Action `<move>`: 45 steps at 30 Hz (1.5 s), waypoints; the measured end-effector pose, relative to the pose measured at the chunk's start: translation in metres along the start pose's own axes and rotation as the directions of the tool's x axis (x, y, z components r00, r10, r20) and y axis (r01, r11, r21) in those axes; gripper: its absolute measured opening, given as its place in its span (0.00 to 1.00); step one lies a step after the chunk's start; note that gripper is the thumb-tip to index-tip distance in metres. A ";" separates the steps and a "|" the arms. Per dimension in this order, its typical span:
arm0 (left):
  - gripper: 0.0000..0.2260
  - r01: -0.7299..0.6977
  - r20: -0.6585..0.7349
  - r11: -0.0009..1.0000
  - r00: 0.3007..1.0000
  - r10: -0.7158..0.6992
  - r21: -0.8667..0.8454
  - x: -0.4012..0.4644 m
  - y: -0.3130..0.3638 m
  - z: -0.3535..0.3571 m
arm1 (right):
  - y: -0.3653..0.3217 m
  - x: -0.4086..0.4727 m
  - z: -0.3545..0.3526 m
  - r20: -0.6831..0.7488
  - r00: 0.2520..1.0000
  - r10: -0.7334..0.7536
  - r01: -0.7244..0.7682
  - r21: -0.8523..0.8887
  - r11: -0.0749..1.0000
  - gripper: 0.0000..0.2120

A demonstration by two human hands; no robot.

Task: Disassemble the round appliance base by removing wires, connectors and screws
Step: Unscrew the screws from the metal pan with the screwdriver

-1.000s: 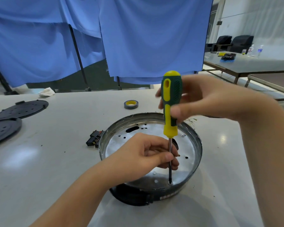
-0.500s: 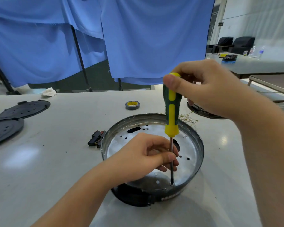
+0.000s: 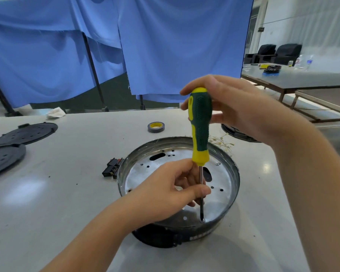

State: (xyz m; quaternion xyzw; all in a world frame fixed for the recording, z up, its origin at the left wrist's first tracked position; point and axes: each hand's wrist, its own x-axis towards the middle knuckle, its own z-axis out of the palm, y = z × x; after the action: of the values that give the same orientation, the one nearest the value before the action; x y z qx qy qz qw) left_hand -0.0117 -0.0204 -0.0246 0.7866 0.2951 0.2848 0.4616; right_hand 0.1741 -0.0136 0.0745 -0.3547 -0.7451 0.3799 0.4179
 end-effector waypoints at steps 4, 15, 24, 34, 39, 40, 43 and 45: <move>0.03 0.027 0.001 1.000 1.000 -0.027 -0.012 0.001 -0.001 -0.002 | -0.004 0.002 0.012 -0.174 0.978 -0.118 0.041 -0.392 0.919 0.16; 0.11 0.078 0.161 0.982 0.986 -0.050 -0.173 -0.005 0.002 -0.004 | -0.004 -0.010 -0.006 0.244 0.958 -0.150 0.098 0.212 0.972 0.15; 0.08 0.097 0.104 0.988 0.991 -0.085 -0.124 -0.002 0.002 -0.001 | -0.005 0.000 0.009 -0.124 0.982 -0.140 0.093 -0.323 0.942 0.19; 0.07 0.046 -0.013 0.998 0.999 -0.046 0.040 0.000 0.001 0.002 | -0.006 -0.009 -0.002 0.142 0.987 -0.072 0.061 0.078 0.995 0.13; 0.09 0.042 -0.061 0.996 0.997 -0.037 0.083 0.000 0.000 0.004 | -0.008 -0.002 0.011 -0.057 0.992 -0.111 0.095 -0.235 0.967 0.20; 0.07 0.042 -0.054 0.997 0.998 -0.039 0.062 -0.001 0.000 0.004 | -0.008 -0.002 0.010 -0.054 0.992 -0.113 0.097 -0.236 0.967 0.22; 0.05 0.048 0.042 0.998 0.998 -0.046 -0.035 -0.005 0.004 0.002 | -0.007 -0.004 0.005 0.023 0.996 -0.089 0.092 -0.173 0.981 0.20; 0.09 0.056 0.098 0.995 0.994 -0.048 -0.082 -0.007 0.006 0.002 | -0.005 -0.006 0.002 0.082 0.994 -0.070 0.078 -0.098 0.992 0.21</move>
State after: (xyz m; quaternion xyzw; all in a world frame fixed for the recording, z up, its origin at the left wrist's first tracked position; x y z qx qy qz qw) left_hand -0.0136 -0.0289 -0.0212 0.7710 0.2806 0.2468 0.5156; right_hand 0.1738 -0.0218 0.0764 -0.3324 -0.7918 0.3398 0.3835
